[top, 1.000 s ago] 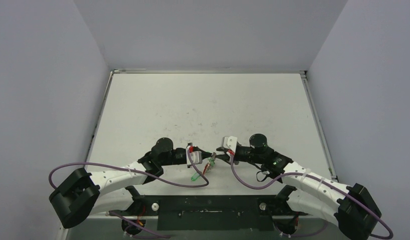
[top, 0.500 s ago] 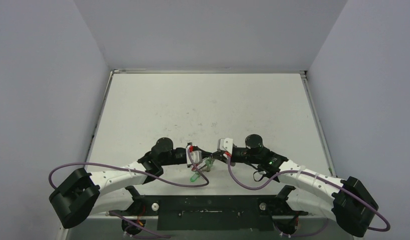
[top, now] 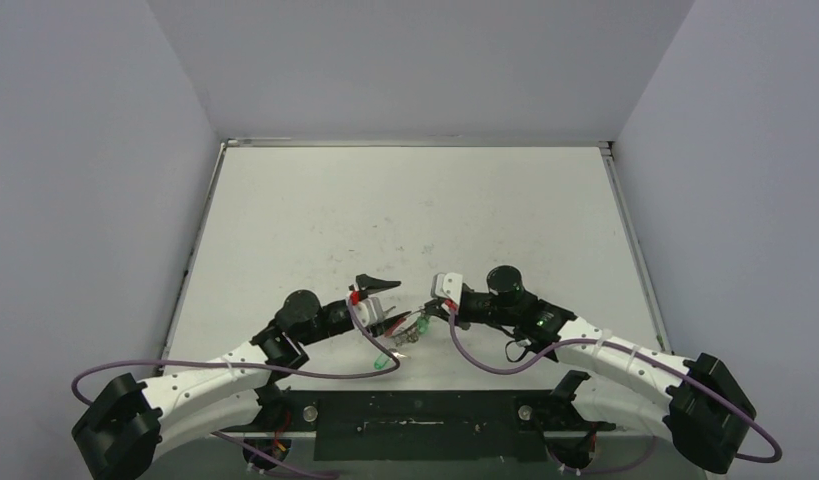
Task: Put the keys on the keyring
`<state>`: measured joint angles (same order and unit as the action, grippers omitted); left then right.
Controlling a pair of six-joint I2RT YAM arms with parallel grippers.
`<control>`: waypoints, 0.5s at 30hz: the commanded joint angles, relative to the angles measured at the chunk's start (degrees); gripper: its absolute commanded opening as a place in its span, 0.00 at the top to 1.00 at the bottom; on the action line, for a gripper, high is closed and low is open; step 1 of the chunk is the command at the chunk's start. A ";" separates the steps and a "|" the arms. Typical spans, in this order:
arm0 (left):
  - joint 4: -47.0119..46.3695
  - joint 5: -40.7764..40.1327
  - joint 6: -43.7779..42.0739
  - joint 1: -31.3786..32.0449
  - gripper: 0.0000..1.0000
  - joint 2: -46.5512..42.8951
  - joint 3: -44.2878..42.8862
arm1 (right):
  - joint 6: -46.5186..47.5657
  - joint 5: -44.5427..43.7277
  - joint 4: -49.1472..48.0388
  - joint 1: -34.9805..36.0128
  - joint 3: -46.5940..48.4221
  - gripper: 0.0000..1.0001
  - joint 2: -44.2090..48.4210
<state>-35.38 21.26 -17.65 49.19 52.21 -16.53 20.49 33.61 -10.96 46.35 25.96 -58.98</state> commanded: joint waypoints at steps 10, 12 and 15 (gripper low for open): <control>1.98 -7.40 3.47 0.12 0.44 -5.51 2.23 | 10.15 -5.29 16.83 3.26 14.52 1.00 -1.81; 2.20 -7.54 3.48 0.17 0.45 -5.32 2.06 | 11.80 -6.93 18.69 4.85 14.88 1.00 -3.58; 2.66 -7.50 3.71 0.12 0.47 -5.25 1.86 | 13.73 -9.44 20.10 7.22 14.83 1.00 -6.40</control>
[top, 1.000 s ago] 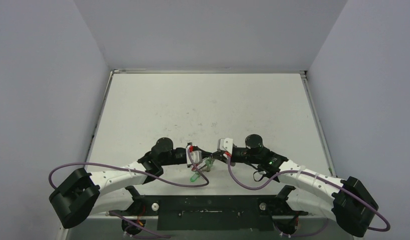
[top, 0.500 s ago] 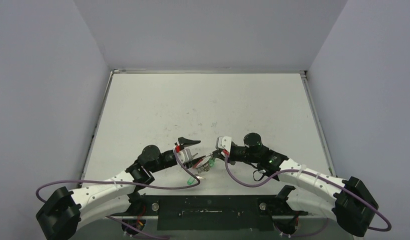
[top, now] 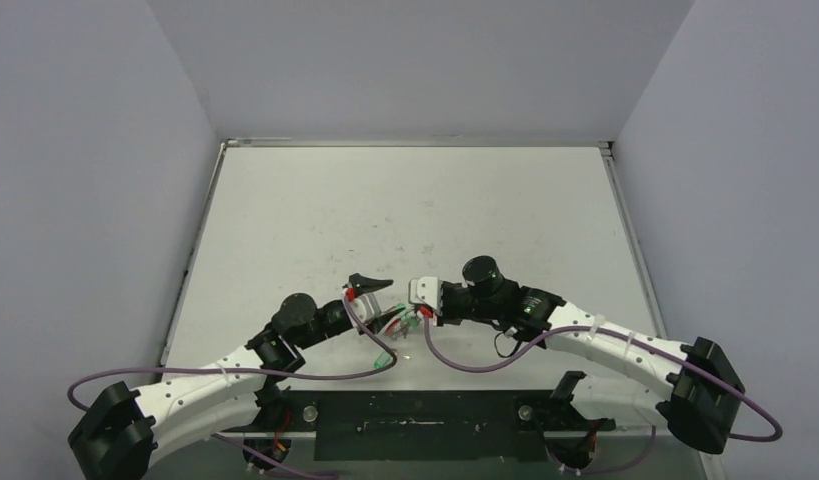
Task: Put the keys on the keyring
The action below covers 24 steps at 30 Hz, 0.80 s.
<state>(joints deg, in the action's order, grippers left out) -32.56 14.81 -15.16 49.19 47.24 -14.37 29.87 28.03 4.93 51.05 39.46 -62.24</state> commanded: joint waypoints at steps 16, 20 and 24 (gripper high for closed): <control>1.85 0.37 0.84 0.14 0.48 -2.95 1.53 | -12.32 -1.79 -22.65 1.98 -8.23 1.00 -4.46; 0.94 1.38 1.26 0.16 0.48 -0.88 1.30 | -13.30 -0.92 -23.51 1.04 -9.42 1.00 -2.97; -1.14 2.79 3.36 0.27 0.48 3.00 0.96 | -12.59 -0.37 -22.01 0.64 -9.09 1.00 -2.28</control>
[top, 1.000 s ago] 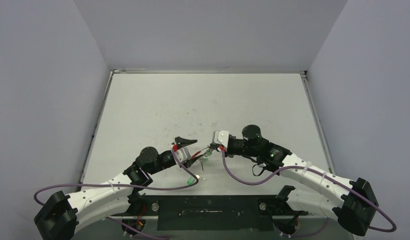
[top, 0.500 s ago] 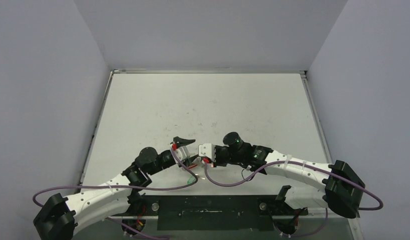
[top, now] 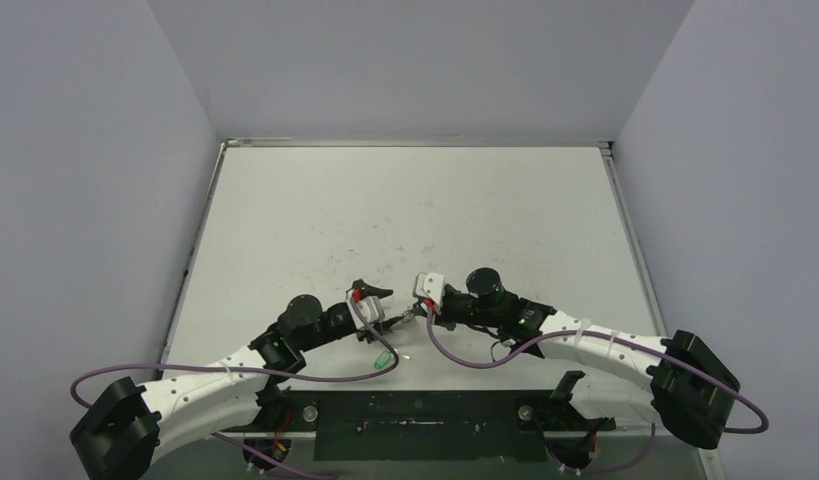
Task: Put the keys on the keyring
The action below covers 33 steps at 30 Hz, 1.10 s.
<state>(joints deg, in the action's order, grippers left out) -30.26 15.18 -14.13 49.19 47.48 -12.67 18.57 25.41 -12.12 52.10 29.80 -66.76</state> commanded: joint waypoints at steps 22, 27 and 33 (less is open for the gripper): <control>-3.78 5.13 -0.70 0.47 0.54 -6.59 1.72 | -6.62 17.56 -23.03 -7.09 -6.42 1.00 5.95; -6.61 0.39 3.88 0.12 0.60 -7.83 1.59 | -4.67 21.62 -21.74 -7.53 -6.04 1.00 7.17; -7.75 1.44 8.78 -2.43 0.61 -6.77 0.86 | -0.97 23.88 -16.27 -7.62 -4.71 1.00 8.97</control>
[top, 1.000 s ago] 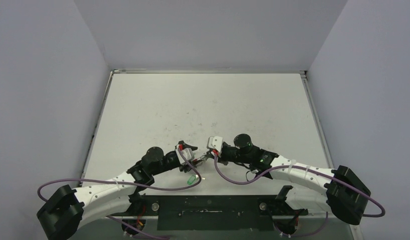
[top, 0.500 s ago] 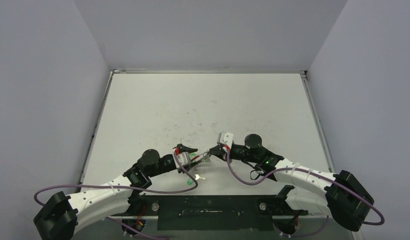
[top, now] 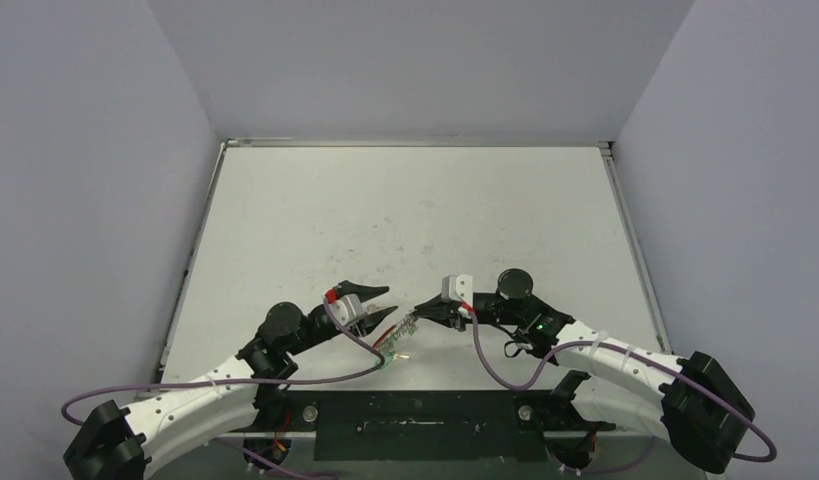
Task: Put the keys on the keyring
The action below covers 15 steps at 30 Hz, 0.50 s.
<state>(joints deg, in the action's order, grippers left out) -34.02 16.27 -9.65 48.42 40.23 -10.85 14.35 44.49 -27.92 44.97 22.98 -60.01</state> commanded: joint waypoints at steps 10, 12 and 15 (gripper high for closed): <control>-3.42 11.01 1.11 -3.07 0.62 4.49 -2.65 | 2.44 5.82 1.08 -0.50 4.13 1.00 1.96; -5.59 12.15 1.42 -2.94 0.62 5.89 -2.62 | 0.82 5.00 -0.09 -0.43 4.11 1.00 1.60; -9.69 12.89 2.21 -2.46 0.63 8.44 -2.55 | -1.18 3.92 -1.28 -0.28 4.39 1.00 0.50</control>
<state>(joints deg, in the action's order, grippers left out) -36.10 25.43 -7.84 45.65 46.33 -10.98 15.77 48.03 -23.49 44.93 24.43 -58.87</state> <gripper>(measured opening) 0.376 0.041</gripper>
